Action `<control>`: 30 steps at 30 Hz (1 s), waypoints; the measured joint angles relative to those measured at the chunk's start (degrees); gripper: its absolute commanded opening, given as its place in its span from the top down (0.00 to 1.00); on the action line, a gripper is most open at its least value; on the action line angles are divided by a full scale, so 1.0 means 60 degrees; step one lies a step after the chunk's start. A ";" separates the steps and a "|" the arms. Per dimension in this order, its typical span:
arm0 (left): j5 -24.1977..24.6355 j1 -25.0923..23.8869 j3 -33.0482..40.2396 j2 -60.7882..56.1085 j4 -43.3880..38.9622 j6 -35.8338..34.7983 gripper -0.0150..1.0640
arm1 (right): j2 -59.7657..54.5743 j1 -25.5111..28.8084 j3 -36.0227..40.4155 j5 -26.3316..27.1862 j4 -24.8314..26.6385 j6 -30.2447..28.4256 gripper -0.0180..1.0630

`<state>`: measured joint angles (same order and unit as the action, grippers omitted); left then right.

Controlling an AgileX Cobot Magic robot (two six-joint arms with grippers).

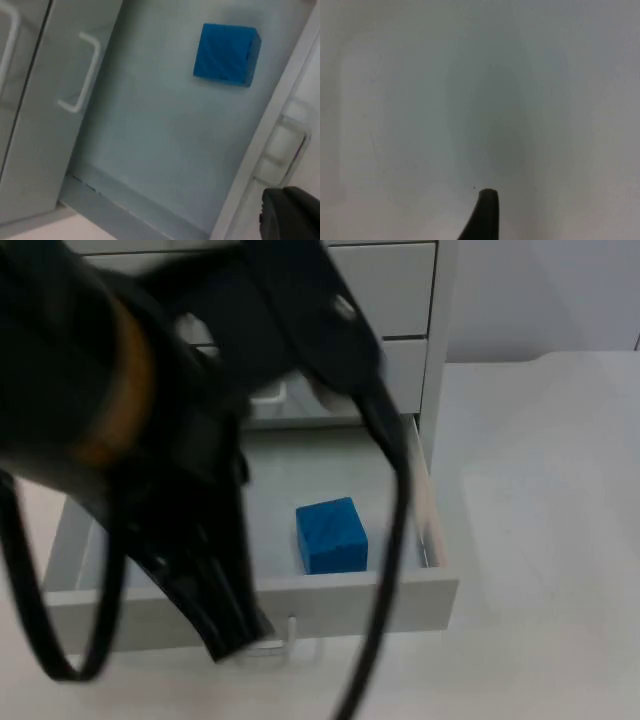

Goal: Open the drawer with the left hand, place the block into the drawer with the right hand, then close the drawer with the left hand.

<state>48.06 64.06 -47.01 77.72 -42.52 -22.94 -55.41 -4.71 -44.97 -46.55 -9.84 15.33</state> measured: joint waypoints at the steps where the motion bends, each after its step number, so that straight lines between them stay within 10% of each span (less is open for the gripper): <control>1: 0.0000 0.0000 0.0000 0.0000 0.0000 0.0000 0.99 | 0.0000 0.0000 0.0000 0.0000 0.0000 0.0000 0.28; 30: -0.1548 0.1031 0.1456 0.4448 -0.6168 -0.4563 0.99 | 0.0000 0.0000 0.0000 0.0000 0.0032 0.0000 0.28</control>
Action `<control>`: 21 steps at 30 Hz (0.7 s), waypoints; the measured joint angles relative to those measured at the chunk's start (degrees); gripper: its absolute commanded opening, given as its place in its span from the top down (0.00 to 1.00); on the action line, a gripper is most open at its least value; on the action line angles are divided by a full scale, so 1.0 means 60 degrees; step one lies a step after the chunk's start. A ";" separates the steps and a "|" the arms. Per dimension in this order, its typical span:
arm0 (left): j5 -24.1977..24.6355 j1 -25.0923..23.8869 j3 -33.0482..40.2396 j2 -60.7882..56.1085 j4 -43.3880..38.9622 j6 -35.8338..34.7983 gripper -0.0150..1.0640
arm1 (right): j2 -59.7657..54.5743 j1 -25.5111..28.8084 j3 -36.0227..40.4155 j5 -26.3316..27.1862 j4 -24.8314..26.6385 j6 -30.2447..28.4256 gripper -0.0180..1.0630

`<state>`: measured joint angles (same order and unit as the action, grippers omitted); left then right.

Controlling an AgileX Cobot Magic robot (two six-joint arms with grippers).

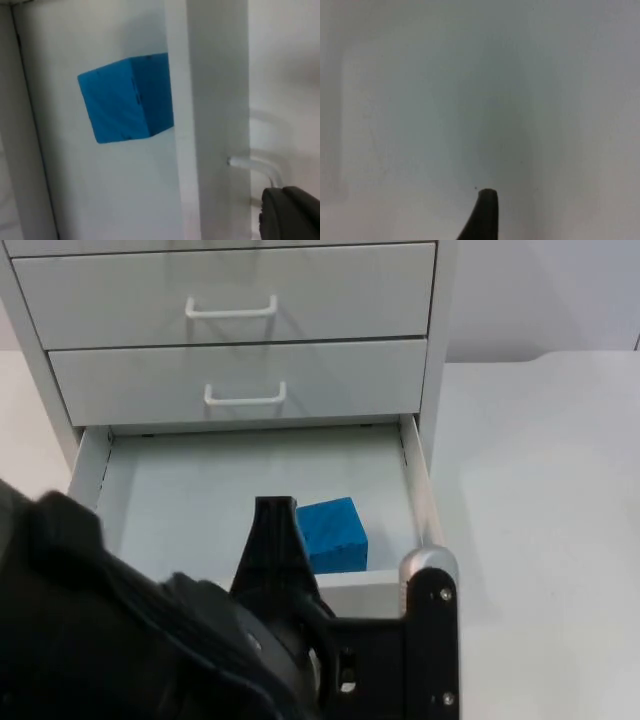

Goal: Open the drawer with the left hand, place the block into the drawer with the right hand, then close the drawer with the left hand.

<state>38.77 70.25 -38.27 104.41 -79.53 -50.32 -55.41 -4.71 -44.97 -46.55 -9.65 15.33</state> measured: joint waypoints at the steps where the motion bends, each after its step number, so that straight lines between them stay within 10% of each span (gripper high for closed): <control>1: 0.0000 0.0000 0.0000 0.0000 0.0000 0.0000 0.99 | 0.0000 0.0000 0.0000 0.0000 0.0000 0.0000 0.28; 21: -0.1743 -0.2086 0.0019 0.0173 -0.1899 -0.1397 0.99 | 0.0000 0.0000 0.0000 0.0000 0.0000 0.0000 0.28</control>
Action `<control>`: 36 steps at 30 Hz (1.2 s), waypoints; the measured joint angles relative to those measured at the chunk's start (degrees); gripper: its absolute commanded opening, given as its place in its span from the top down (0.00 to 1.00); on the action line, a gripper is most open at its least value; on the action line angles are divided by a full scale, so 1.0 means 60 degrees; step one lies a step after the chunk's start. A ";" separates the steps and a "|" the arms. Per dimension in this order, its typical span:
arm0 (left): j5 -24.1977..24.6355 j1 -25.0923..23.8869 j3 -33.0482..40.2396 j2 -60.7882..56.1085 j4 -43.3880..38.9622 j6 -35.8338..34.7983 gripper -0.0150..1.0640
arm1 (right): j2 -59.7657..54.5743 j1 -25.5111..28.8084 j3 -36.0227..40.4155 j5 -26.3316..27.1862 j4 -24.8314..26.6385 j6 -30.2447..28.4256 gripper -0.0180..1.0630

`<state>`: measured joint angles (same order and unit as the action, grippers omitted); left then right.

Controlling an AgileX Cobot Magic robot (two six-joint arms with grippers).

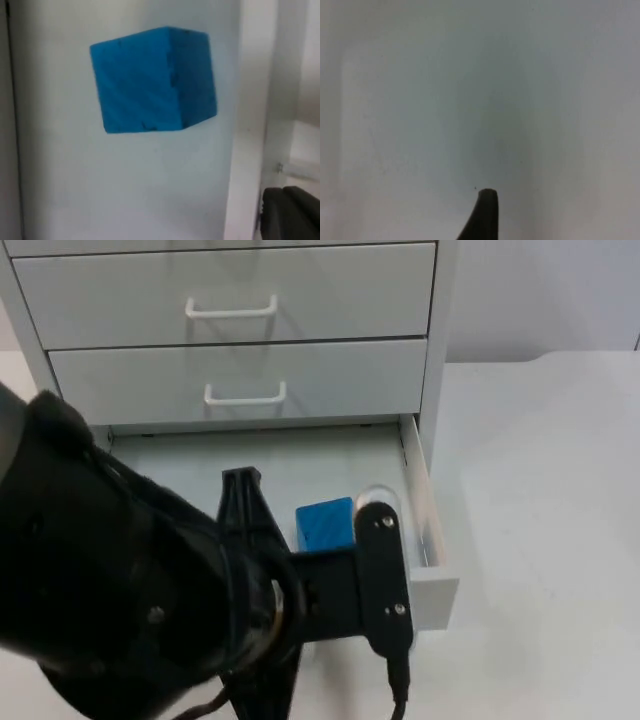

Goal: Open the drawer with the left hand, place the block into the drawer with the right hand, then close the drawer with the left hand.

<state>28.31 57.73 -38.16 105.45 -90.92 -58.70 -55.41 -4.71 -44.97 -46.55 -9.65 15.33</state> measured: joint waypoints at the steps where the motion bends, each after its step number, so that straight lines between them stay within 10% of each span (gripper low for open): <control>1: -0.0121 -0.0078 0.0000 0.0000 -0.0267 -0.0234 0.99 | 0.0000 0.0000 0.0000 0.0000 0.0000 0.0000 0.28; 36: 0.0386 -0.2158 -0.0588 0.0453 -0.1413 -0.1931 0.99 | 0.0000 0.0000 0.0116 0.0330 -0.0019 0.0000 0.28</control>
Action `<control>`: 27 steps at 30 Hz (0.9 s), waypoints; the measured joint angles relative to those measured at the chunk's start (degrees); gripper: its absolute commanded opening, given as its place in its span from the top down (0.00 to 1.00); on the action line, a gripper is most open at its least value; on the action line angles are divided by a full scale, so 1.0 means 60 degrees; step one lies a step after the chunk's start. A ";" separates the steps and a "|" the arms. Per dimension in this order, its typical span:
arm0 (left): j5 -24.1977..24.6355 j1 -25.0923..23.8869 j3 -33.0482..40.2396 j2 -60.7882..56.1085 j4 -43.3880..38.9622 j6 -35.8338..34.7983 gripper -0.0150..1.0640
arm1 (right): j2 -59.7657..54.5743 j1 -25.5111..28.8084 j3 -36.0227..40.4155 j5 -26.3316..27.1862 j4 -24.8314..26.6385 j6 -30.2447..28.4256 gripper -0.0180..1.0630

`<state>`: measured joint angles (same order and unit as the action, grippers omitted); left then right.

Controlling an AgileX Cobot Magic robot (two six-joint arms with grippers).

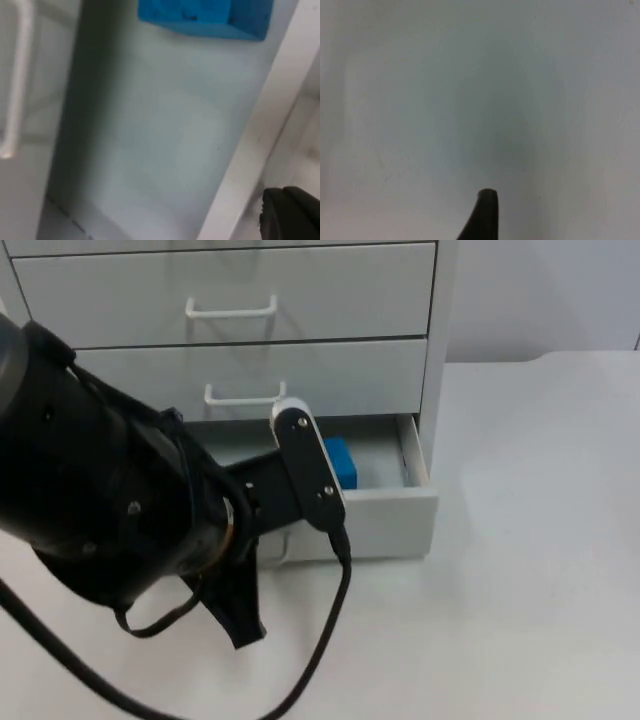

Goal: Open the drawer with the left hand, place the block into the drawer with the right hand, then close the drawer with the left hand.

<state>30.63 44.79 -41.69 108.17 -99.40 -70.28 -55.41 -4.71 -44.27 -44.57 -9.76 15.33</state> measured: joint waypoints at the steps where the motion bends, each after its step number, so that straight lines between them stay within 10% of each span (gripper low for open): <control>1: -0.0022 -0.0062 -0.0076 0.0000 0.0000 0.0000 0.99 | 0.0000 0.0000 0.0000 0.0000 0.0000 0.0017 0.28; 27: 0.0674 -0.0561 -0.2536 0.2067 -0.0001 0.0186 0.99 | 0.0000 0.0000 0.0038 0.0150 -0.0020 0.0039 0.28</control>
<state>34.67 41.42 -56.91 120.57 -99.41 -69.17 -55.41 -4.71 -44.04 -43.67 -9.89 15.57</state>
